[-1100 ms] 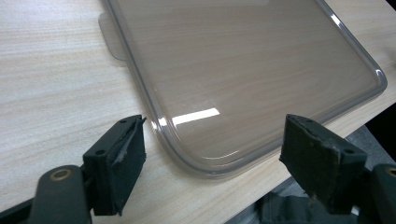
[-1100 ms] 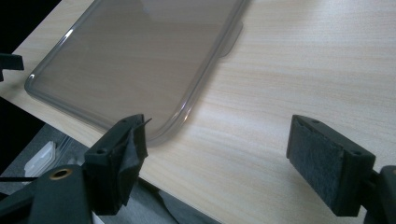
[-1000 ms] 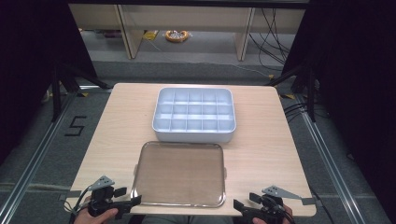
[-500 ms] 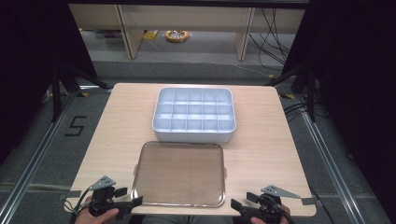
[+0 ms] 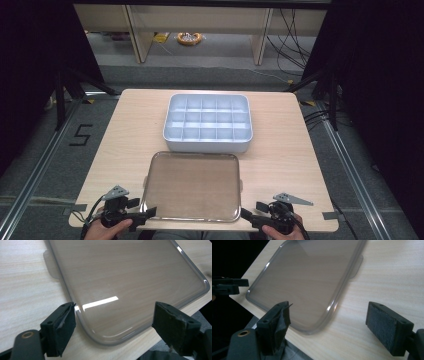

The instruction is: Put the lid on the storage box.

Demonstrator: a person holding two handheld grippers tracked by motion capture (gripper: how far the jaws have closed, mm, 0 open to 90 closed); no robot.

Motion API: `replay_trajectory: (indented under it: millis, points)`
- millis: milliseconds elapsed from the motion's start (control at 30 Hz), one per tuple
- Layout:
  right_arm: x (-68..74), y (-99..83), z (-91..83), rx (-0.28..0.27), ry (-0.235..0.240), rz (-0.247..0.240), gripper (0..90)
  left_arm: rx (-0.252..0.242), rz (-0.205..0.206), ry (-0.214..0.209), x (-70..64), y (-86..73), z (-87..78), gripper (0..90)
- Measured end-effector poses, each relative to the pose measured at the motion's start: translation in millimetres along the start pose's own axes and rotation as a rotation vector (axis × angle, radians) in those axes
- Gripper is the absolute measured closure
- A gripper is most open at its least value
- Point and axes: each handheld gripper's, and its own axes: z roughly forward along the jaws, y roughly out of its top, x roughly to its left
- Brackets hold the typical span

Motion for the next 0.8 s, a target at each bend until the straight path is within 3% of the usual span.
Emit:
replay_trajectory:
  millis: [67,100,133,167,200,233,267,300,333,367,400,433,500,533,567,600,633,700,800]
  points:
    - [-2.6,3.2,1.3,-0.012,-0.002,-0.034,21.6,-0.029,-0.022,-0.002,-1.5,1.7,3.0,21.7]
    - [-3.5,4.5,3.1,-0.011,-0.007,-0.047,21.9,-0.014,-0.017,-0.001,-0.1,3.2,2.6,22.5]
    - [-3.6,5.4,4.7,-0.009,0.002,-0.046,22.5,-0.031,-0.027,-0.001,0.4,4.1,4.4,23.1]
    - [-3.4,6.3,6.8,-0.003,-0.007,-0.043,23.0,-0.018,-0.018,0.005,2.2,6.0,4.1,24.1]
    - [-0.3,6.8,7.2,0.009,0.001,-0.01,23.6,-0.016,-0.011,0.01,3.9,7.3,4.7,26.0]
    - [-2.7,8.2,10.4,-0.002,0.0,-0.046,24.4,-0.014,-0.011,0.013,5.4,9.2,5.5,28.7]
    - [-2.2,9.4,11.9,0.002,0.003,-0.051,24.9,-0.027,-0.025,0.01,6.4,11.2,7.2,30.8]
    - [1.7,9.8,12.6,0.017,-0.003,-0.005,25.1,-0.015,-0.014,0.017,9.3,13.3,6.9,32.7]
    - [-1.5,11.2,14.5,0.014,-0.022,-0.056,25.3,-0.031,-0.029,0.018,10.5,14.7,8.9,34.9]
    - [-1.6,11.6,16.4,0.014,-0.011,-0.058,25.5,-0.012,-0.015,0.028,13.9,16.0,8.4,36.3]
    - [-0.7,12.4,17.5,0.014,-0.003,-0.053,25.6,-0.014,-0.026,0.032,15.3,16.8,9.8,36.9]
    - [-2.0,12.9,19.8,0.011,-0.018,-0.064,25.6,-0.014,-0.036,0.032,15.9,17.4,11.0,37.8]
    - [-2.0,14.3,21.7,0.019,-0.018,-0.062,25.7,0.014,-0.019,0.04,20.7,19.0,11.8,39.7]
    - [-1.4,15.0,22.2,0.028,-0.014,-0.056,25.7,-0.013,-0.044,0.039,20.2,19.2,15.1,40.9]
    - [-1.7,15.4,23.6,0.028,-0.015,-0.06,25.8,0.017,-0.018,0.046,23.7,20.3,14.0,41.7]
    - [2.7,15.3,23.9,0.042,-0.011,-0.007,25.9,0.012,-0.028,0.046,25.0,20.8,15.5,42.4]
    - [-1.2,16.1,25.6,0.031,-0.016,-0.061,25.9,0.022,-0.027,0.047,26.6,21.3,15.9,42.8]
    - [0.2,17.0,26.6,0.033,-0.004,-0.05,26.1,0.025,-0.048,0.059,29.9,22.7,19.2,44.1]
    - [-0.4,18.3,28.8,0.043,-0.034,-0.066,27.4,0.036,-0.037,0.063,33.6,24.8,19.9,48.9]
